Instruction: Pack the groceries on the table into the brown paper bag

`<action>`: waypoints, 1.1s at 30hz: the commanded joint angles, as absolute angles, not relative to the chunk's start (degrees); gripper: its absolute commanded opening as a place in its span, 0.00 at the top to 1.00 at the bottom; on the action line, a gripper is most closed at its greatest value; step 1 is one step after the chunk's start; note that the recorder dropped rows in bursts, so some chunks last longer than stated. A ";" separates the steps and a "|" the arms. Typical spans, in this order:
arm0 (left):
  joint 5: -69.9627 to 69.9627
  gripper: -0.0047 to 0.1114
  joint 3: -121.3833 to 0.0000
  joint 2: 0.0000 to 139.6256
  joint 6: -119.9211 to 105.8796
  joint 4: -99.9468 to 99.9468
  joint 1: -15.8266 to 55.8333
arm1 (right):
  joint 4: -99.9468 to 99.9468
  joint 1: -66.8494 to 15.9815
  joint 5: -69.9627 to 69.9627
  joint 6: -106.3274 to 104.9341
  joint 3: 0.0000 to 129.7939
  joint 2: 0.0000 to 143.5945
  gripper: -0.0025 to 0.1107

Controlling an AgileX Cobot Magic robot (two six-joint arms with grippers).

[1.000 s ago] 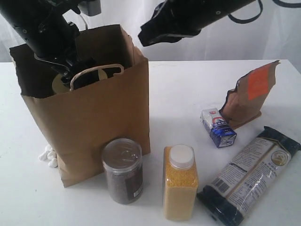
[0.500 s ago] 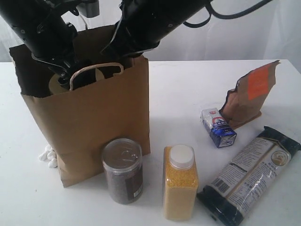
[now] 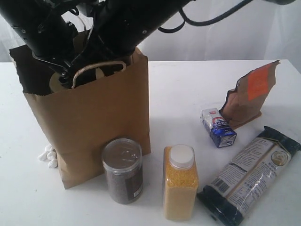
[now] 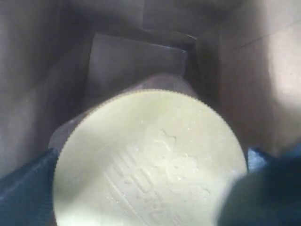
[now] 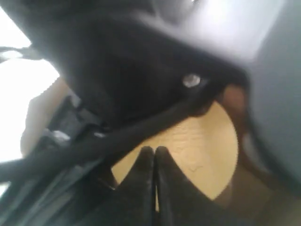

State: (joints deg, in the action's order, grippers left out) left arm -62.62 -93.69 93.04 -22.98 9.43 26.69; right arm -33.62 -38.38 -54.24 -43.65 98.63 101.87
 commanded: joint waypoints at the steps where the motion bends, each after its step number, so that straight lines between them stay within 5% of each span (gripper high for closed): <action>1: -62.93 0.05 -93.75 91.93 -22.83 10.31 26.98 | -33.85 -39.40 -55.71 -43.70 98.83 104.65 0.98; 9: -63.15 0.05 -93.75 91.93 -22.76 10.31 26.98 | -34.44 -39.40 -56.90 -42.92 107.90 104.78 0.98; 33: -63.80 0.06 -93.75 91.93 -22.76 10.36 26.98 | -36.37 -39.52 -65.85 -40.23 107.90 112.28 0.98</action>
